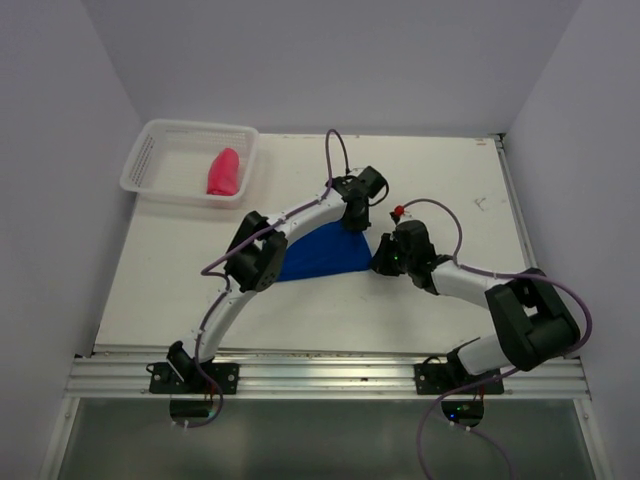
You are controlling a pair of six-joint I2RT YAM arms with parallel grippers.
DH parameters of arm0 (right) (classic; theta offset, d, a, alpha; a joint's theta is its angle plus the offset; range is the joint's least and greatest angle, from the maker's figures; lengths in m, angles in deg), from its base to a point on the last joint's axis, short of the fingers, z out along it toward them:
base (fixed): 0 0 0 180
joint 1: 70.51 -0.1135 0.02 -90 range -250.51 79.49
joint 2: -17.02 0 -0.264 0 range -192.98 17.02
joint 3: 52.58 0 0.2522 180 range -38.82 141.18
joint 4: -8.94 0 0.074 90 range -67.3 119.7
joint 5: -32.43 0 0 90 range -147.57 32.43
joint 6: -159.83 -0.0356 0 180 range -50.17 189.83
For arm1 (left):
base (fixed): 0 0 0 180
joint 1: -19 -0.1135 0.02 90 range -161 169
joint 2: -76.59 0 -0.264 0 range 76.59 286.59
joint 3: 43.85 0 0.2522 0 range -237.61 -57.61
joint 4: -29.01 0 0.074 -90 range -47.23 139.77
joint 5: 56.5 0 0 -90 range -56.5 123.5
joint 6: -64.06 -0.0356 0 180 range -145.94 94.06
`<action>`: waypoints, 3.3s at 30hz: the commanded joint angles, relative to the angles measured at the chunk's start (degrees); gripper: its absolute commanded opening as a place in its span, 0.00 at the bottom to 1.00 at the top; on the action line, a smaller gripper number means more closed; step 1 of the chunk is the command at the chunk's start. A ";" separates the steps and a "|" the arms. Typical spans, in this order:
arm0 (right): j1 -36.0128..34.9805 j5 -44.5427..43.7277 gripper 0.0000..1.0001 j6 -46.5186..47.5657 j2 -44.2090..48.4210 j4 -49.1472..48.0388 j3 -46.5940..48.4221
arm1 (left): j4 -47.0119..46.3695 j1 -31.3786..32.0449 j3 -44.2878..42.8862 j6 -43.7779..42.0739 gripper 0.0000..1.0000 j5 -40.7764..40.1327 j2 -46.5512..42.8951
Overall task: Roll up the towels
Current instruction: Roll the towel
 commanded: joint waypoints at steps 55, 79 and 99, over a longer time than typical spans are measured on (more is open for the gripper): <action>-16.52 -35.86 0.00 22.89 1.95 24.86 14.70 | -38.83 -6.41 25.43 0.90 0.16 22.60 -12.64; -18.36 -27.33 0.00 26.23 -4.29 16.78 13.74 | -43.05 -7.99 29.48 0.02 0.17 24.09 -14.49; -16.96 -23.64 0.12 19.30 -7.46 10.62 10.84 | -45.60 -8.34 35.36 -1.29 0.16 24.62 -16.60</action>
